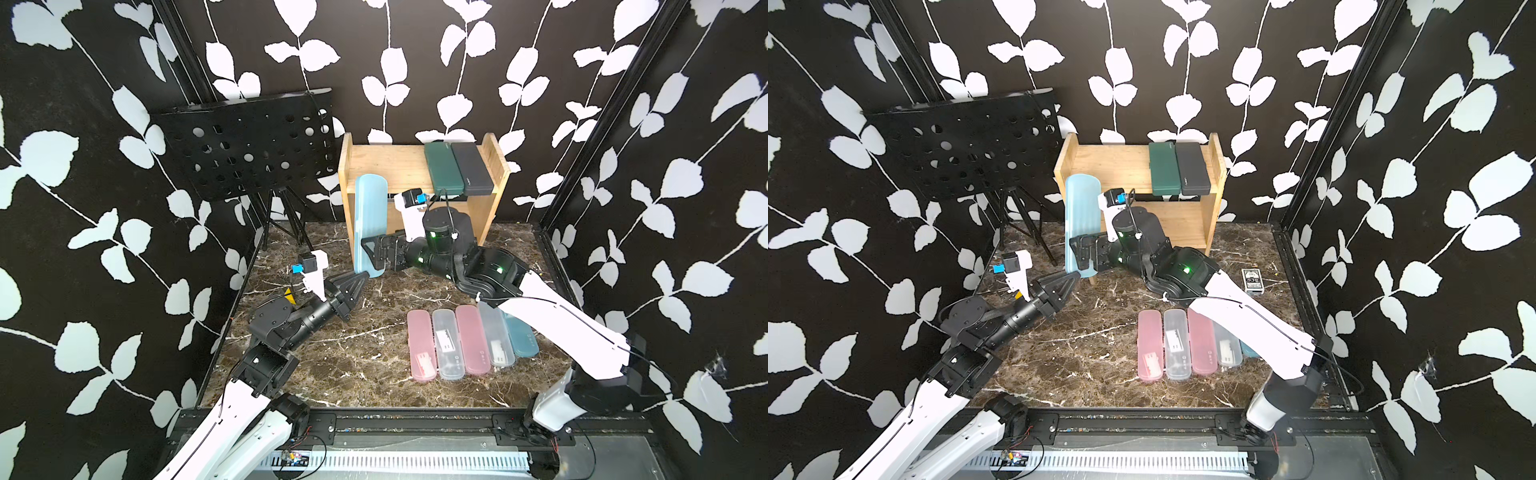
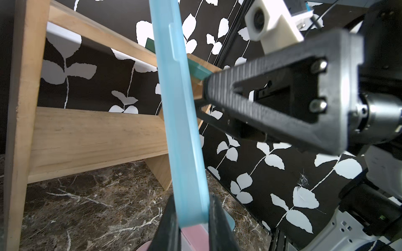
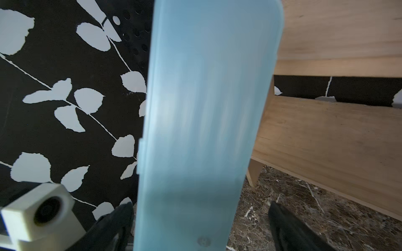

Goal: Remove the pencil cases from the shelf
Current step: Pick up the pencil case from the shelf.

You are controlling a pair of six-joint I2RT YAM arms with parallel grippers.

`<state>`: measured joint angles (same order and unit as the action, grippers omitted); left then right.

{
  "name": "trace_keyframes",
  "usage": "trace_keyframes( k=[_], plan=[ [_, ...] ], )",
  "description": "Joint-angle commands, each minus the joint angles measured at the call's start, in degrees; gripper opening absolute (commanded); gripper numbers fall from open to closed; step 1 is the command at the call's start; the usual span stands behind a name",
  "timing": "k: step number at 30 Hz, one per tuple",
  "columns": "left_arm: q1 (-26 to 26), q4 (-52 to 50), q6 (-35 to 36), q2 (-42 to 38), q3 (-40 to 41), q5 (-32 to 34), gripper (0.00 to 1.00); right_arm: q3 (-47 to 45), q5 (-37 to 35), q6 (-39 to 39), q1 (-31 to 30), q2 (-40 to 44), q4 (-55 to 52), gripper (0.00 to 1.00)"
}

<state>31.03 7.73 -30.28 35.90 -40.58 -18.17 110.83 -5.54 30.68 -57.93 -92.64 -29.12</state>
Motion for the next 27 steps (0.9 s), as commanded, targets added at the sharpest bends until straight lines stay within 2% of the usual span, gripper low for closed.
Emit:
trace_keyframes(
  k=[1, 12, 17, 24, 26, 27],
  plan=[
    [-0.3, 1.3, 1.5, -1.8, 0.5, 0.0, 0.00, 4.0, 1.1, 1.5, -0.4, -2.2, 3.6, 1.00],
    [-0.3, 0.1, 1.9, -4.6, 1.7, 0.7, 0.00, 8.3, -0.2, 2.8, -0.4, -6.8, 2.2, 0.99],
    [-0.3, -0.7, 2.0, -5.6, 2.3, 1.2, 0.00, 8.3, -0.1, 3.5, -0.4, -6.7, 2.4, 0.85],
    [-0.2, -3.9, 3.1, -6.6, 1.7, 3.1, 0.00, 6.1, -1.9, 3.7, -0.4, -5.8, 1.3, 0.79],
    [-0.3, -5.4, 4.0, -7.0, 1.3, 4.5, 0.28, 5.3, -2.7, 3.6, -0.4, -5.3, 1.1, 0.78],
    [-0.3, -6.5, 4.2, -7.3, 1.1, 5.6, 0.46, 5.0, -3.0, 3.5, -0.4, -4.9, 0.9, 0.78]
  ],
)
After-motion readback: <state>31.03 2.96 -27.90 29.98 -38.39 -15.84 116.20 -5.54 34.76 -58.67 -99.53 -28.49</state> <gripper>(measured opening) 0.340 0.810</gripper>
